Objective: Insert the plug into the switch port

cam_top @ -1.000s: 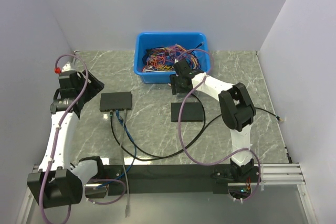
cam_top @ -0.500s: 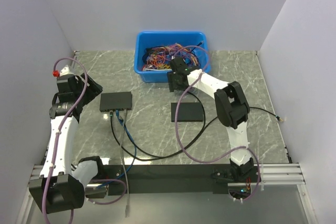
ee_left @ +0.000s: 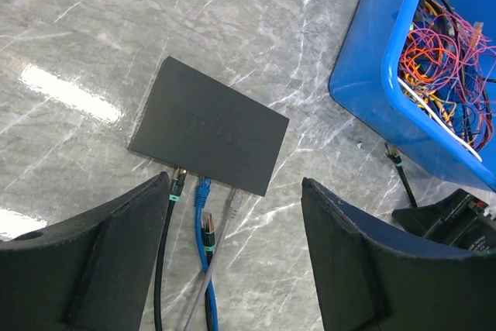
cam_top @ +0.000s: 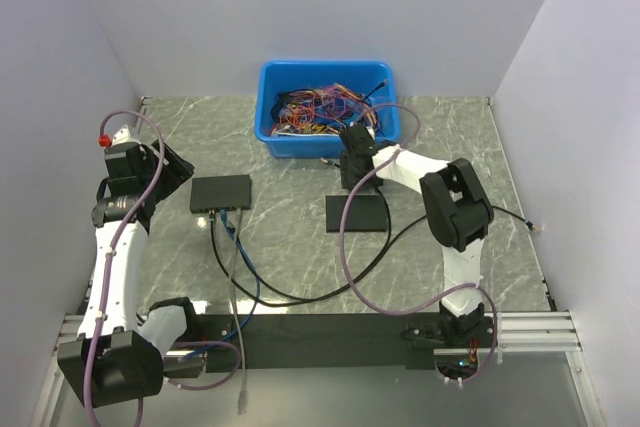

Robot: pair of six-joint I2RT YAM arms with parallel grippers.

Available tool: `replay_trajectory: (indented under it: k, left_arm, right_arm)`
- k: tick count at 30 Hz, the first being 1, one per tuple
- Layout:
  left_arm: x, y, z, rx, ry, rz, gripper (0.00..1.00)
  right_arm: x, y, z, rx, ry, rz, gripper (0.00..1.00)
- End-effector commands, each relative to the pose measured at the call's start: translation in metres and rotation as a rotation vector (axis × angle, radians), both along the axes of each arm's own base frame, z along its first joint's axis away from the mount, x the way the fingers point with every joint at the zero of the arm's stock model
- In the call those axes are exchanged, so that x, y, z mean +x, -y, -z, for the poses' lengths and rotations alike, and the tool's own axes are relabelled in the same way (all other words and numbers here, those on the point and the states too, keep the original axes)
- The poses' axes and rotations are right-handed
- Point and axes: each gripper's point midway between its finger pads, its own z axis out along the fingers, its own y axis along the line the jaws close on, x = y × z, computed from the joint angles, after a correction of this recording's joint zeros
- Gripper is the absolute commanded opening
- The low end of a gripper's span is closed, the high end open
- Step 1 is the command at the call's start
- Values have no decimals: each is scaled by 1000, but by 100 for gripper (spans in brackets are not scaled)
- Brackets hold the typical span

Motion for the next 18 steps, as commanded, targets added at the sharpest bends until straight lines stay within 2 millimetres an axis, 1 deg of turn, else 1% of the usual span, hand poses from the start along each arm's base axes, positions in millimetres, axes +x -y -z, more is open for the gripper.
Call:
replay_trajectory:
  k: [1, 2, 3, 4, 7, 9, 12, 14, 15, 16, 17, 18]
  left_arm:
    - [2, 2, -9, 2, 47, 27, 74]
    - [1, 2, -10, 0, 49, 30, 74]
    - [1, 2, -9, 1, 47, 31, 74]
    - [1, 2, -10, 3, 50, 28, 74]
    - [1, 2, -9, 4, 50, 27, 74]
    - [1, 2, -9, 4, 50, 27, 74]
    - [1, 1, -10, 5, 51, 26, 74]
    - [0, 1, -10, 5, 54, 26, 74]
    - [1, 2, -10, 5, 56, 27, 74]
    - [1, 2, -10, 3, 55, 30, 74]
    - [1, 2, -9, 2, 50, 30, 74]
    - [1, 1, -8, 2, 47, 27, 74]
  right_arm:
    - [-10, 24, 6, -34, -3, 84, 69]
    - [-12, 28, 8, -43, -10, 101, 70]
    - [-11, 36, 9, -51, -12, 131, 70]
    - [-14, 39, 13, -48, -24, 136, 69]
    - [-9, 45, 6, -22, 4, 167, 69]
    - [-9, 50, 7, -35, -8, 184, 69]
    - [-5, 50, -4, -20, 26, 175, 68]
    - [-6, 43, -18, 34, 58, 149, 68]
    - [-8, 44, -22, 41, 66, 150, 68]
    - [-9, 44, -34, 53, 92, 156, 68]
    - [-8, 46, -41, 60, 112, 164, 68]
    - [-9, 52, -47, 45, 136, 185, 68]
